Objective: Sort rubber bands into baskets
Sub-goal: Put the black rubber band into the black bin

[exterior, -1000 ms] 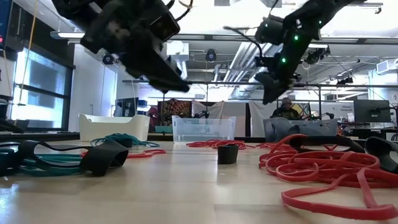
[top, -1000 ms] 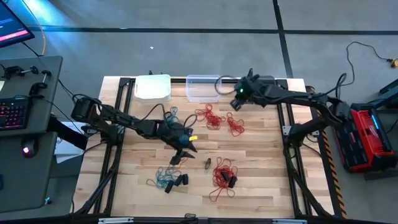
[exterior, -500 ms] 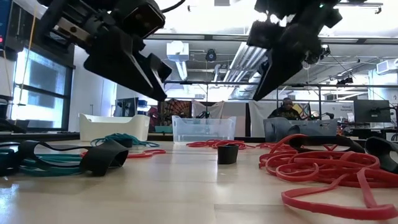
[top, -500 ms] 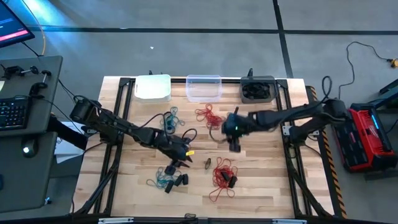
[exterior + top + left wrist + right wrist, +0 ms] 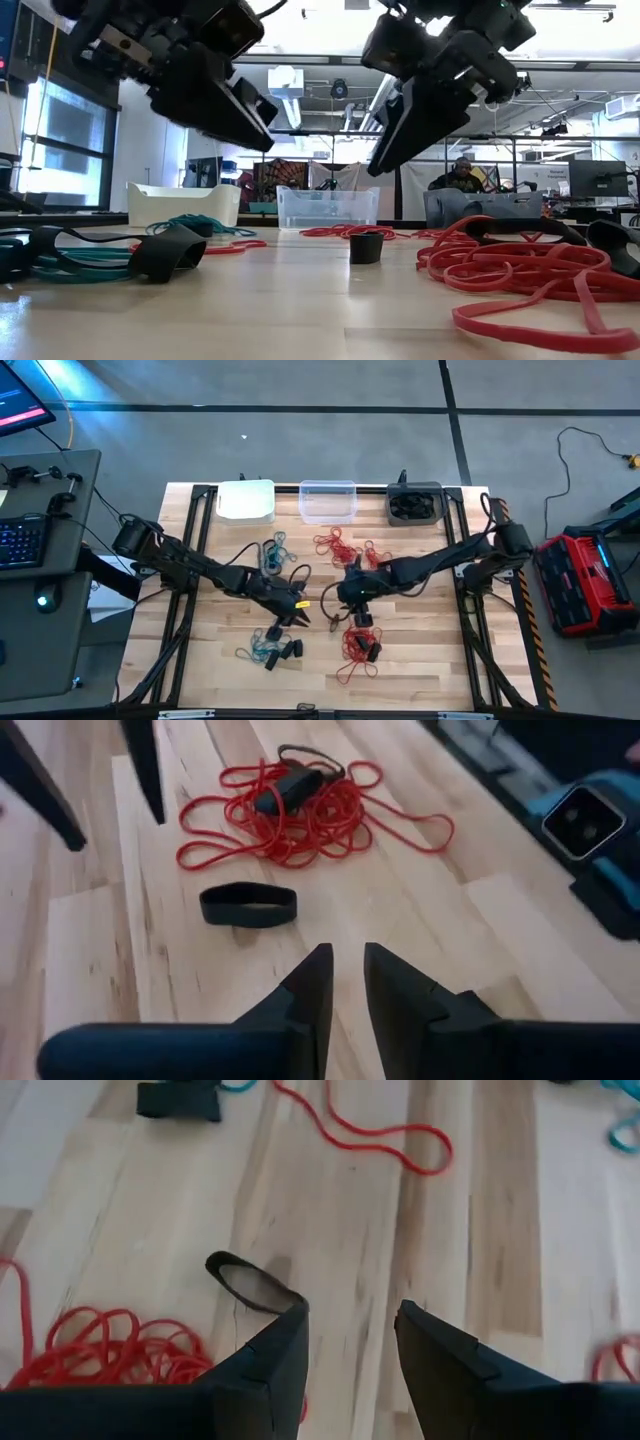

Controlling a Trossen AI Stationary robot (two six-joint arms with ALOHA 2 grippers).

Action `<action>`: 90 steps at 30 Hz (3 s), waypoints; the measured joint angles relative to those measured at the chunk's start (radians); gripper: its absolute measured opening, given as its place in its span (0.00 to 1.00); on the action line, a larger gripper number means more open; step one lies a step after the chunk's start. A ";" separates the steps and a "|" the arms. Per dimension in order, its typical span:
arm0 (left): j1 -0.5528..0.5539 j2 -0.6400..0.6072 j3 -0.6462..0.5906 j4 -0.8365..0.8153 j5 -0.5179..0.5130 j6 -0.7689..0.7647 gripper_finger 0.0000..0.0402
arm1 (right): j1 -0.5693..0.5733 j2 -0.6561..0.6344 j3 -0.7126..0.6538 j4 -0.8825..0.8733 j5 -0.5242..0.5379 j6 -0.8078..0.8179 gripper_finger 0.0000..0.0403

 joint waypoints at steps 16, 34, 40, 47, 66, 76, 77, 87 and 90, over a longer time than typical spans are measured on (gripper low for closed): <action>-0.001 -0.001 -0.218 0.361 -0.068 -0.132 0.09 | 0.058 0.053 0.010 0.010 -0.022 -0.224 0.35; -0.001 -0.002 -0.220 0.367 -0.089 -0.139 0.09 | 0.060 0.155 0.011 0.124 -0.065 -0.285 0.35; -0.001 -0.002 -0.220 0.364 -0.089 -0.139 0.09 | 0.060 0.205 0.011 0.142 -0.079 -0.379 0.35; -0.001 -0.002 -0.220 0.363 -0.089 -0.139 0.09 | 0.049 0.211 0.011 0.158 -0.065 -0.367 0.30; 0.000 -0.002 -0.220 0.364 -0.114 -0.121 0.09 | 0.034 0.149 0.122 -0.032 0.157 -0.333 0.01; 0.004 -0.002 -0.220 0.356 -0.117 -0.114 0.09 | -0.129 -0.084 0.080 -0.289 0.452 -0.288 0.00; 0.004 -0.002 -0.220 0.357 -0.117 -0.114 0.09 | -0.163 -0.119 0.058 -0.303 0.464 -0.268 0.00; 0.008 -0.002 -0.220 0.359 -0.118 -0.114 0.09 | -0.588 -0.460 -0.192 -0.274 0.531 0.084 0.00; 0.016 -0.002 -0.220 0.359 -0.118 -0.114 0.09 | -0.709 -0.494 -0.244 -0.224 0.475 0.098 0.00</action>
